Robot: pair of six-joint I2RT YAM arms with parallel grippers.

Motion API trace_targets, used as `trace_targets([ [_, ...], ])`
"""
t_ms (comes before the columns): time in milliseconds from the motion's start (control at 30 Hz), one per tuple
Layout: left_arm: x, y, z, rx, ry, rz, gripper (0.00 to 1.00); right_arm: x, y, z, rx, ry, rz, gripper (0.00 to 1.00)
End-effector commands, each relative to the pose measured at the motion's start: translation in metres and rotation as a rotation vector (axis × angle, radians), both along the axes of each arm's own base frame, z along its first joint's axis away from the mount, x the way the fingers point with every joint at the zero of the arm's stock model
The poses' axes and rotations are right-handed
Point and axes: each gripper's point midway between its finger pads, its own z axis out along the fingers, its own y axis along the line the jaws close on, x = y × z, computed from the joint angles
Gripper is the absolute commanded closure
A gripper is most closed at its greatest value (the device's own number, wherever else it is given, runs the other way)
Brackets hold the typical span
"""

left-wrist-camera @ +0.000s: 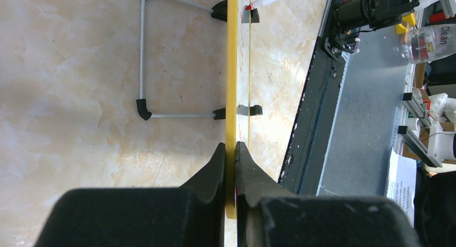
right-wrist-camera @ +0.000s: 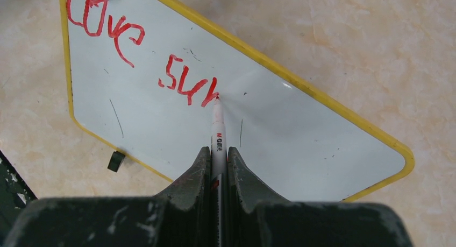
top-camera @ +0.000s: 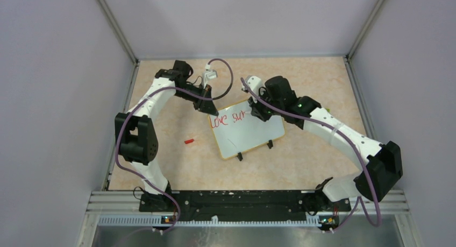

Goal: Write a sentence on the whiteboard

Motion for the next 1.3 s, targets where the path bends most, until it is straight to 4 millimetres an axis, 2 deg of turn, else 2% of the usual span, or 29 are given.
trace_targets([
  [0,-0.003,-0.003,-0.01,0.037,-0.03,-0.022,1.0,0.014,0.005,0.034,0.061,-0.083,-0.006,1.0],
  [200,-0.003,-0.002,-0.01,0.037,-0.032,-0.022,1.0,0.021,0.008,0.034,0.06,-0.095,-0.018,1.0],
  [500,-0.003,-0.002,-0.011,0.039,-0.031,-0.021,1.0,0.023,-0.001,0.018,0.007,-0.091,-0.042,1.0],
  [1000,-0.003,-0.002,-0.01,0.041,-0.035,-0.022,1.0,-0.002,-0.01,-0.009,-0.011,-0.016,-0.013,1.0],
  [1267,-0.003,-0.002,-0.01,0.039,-0.034,-0.021,1.0,0.002,-0.004,0.0,0.009,-0.028,-0.008,1.0],
])
